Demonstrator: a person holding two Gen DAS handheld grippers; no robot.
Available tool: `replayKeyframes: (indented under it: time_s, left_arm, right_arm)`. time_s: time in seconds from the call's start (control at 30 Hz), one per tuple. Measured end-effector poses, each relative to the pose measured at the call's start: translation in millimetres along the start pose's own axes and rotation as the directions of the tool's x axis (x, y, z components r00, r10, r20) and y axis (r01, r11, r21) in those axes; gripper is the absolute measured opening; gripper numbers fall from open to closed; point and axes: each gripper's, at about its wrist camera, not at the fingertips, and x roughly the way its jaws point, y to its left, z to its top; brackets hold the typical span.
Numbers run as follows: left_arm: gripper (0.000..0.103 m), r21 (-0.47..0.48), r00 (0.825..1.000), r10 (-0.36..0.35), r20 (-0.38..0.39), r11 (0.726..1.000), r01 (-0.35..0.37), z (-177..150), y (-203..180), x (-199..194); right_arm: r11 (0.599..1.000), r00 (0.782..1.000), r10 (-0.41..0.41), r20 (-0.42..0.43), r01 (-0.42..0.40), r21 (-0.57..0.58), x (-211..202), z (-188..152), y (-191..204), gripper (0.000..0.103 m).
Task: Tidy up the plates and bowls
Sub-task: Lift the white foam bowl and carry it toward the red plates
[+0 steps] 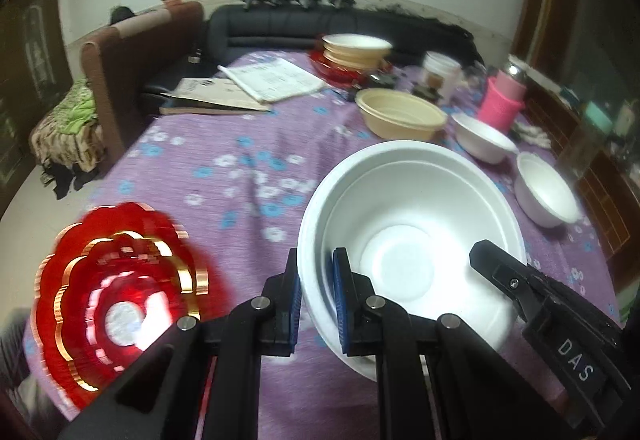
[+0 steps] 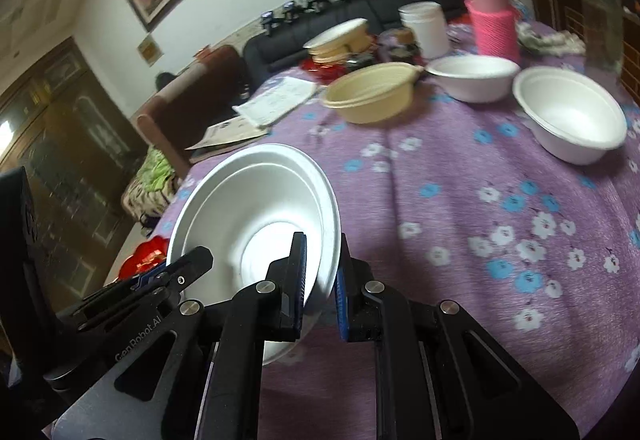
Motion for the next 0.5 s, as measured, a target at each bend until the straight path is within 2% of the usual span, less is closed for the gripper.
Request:
replayKeyframes:
  time_s: [0.23,0.5]
  left_arm:
    - [0.013,-0.057,0.996,0.071,0.05,0.996,-0.068,-2,40,-28]
    - [0.013,-0.14,0.988,0.14,0.057,0.981,-0.131,-12,86,-44]
  right_arm:
    - [0.994,0.998,0.06,0.0,-0.06,-0.091,-1,-7,54,0.012]
    - [0.98,0.993,0.112,-0.043,-0.118,-0.162,13,-16,103,0.012]
